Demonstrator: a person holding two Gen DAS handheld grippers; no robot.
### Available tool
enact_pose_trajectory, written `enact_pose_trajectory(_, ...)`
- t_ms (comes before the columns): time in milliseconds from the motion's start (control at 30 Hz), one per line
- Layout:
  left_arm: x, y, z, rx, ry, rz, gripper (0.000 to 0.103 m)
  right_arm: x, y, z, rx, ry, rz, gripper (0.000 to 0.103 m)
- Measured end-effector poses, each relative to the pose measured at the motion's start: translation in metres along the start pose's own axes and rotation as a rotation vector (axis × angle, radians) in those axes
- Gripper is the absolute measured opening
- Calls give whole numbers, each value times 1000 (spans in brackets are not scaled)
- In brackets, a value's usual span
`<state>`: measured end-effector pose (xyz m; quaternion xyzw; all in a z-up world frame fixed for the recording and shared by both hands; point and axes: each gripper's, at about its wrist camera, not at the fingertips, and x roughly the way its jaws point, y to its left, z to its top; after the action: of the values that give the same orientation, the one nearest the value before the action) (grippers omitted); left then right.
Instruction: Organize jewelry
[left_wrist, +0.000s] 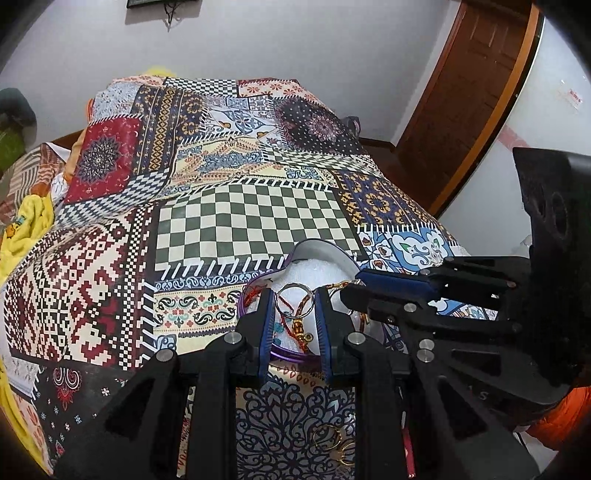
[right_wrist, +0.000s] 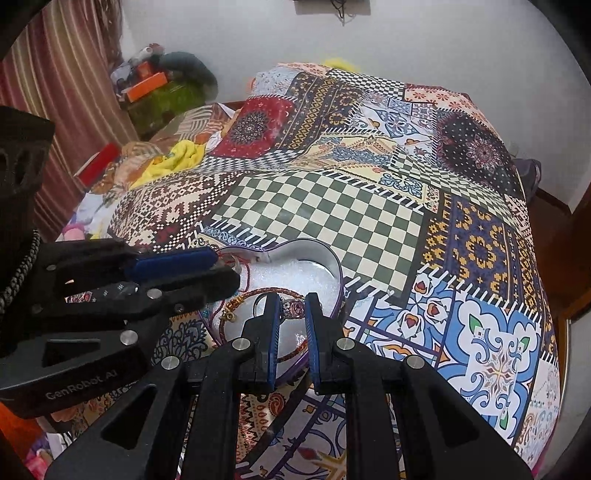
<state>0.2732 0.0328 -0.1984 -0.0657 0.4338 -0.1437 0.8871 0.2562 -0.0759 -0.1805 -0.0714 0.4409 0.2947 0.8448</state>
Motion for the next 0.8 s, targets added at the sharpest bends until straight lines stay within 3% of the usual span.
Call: enact_pose_trajectory(800, -25, 4, 4, -12, -35, 32, 21, -3, 12, 4, -61, 11, -27, 13)
